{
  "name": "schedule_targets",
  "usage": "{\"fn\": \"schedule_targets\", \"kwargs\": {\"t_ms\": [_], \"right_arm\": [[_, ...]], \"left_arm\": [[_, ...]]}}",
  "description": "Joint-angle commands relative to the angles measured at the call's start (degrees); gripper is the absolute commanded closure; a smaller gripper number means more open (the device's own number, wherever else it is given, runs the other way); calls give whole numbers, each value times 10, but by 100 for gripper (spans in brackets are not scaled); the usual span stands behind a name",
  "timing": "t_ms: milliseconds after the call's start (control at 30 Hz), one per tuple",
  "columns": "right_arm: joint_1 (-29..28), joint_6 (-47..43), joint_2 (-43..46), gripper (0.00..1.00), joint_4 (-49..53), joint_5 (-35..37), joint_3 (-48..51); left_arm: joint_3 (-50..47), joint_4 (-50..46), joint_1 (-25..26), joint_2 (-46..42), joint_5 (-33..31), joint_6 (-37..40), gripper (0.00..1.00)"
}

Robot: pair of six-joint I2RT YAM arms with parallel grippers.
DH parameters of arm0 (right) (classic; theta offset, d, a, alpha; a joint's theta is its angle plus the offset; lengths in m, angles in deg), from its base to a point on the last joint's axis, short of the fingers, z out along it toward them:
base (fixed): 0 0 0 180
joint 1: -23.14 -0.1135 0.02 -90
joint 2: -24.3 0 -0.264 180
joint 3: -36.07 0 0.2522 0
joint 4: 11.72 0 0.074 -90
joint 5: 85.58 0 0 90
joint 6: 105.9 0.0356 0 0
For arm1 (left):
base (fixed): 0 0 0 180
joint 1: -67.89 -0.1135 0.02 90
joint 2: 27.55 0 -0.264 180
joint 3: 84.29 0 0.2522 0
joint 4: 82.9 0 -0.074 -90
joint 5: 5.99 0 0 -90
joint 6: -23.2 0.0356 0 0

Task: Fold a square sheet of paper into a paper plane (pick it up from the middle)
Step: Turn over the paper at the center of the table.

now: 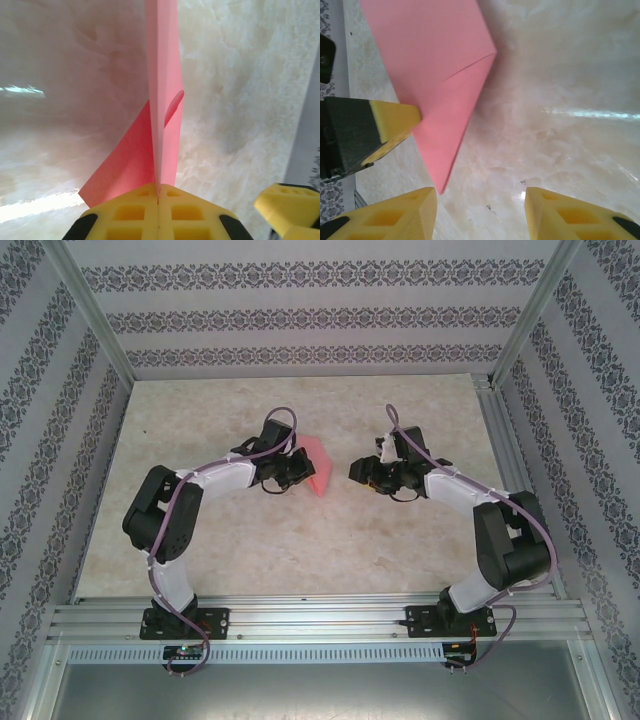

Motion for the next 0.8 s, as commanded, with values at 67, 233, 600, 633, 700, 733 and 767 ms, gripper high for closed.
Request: {"fn": "schedule_targets", "kwargs": {"t_ms": [67,233,600,633,700,733,767], "right_arm": [[18,-26,29,48,14,30,16],[26,-28,34,48,9,32,29],[48,-39,56,47,18,36,43],[49,-38,58,47,18,38,46],[53,-37,59,47,14,39,52],[54,-36,61,47,13,39,56],[56,-37,62,47,13,39,58]], "left_arm": [[49,-168,7,-32,-80,99,100],[113,-324,12,-39,-201,162,100],[210,-516,66,-10,-417,199,100],[219,-529,77,0,-433,198,100],[236,-553,95,23,-454,189,100],[243,-561,104,34,-464,184,100],[250,-568,113,44,-472,180,100]]}}
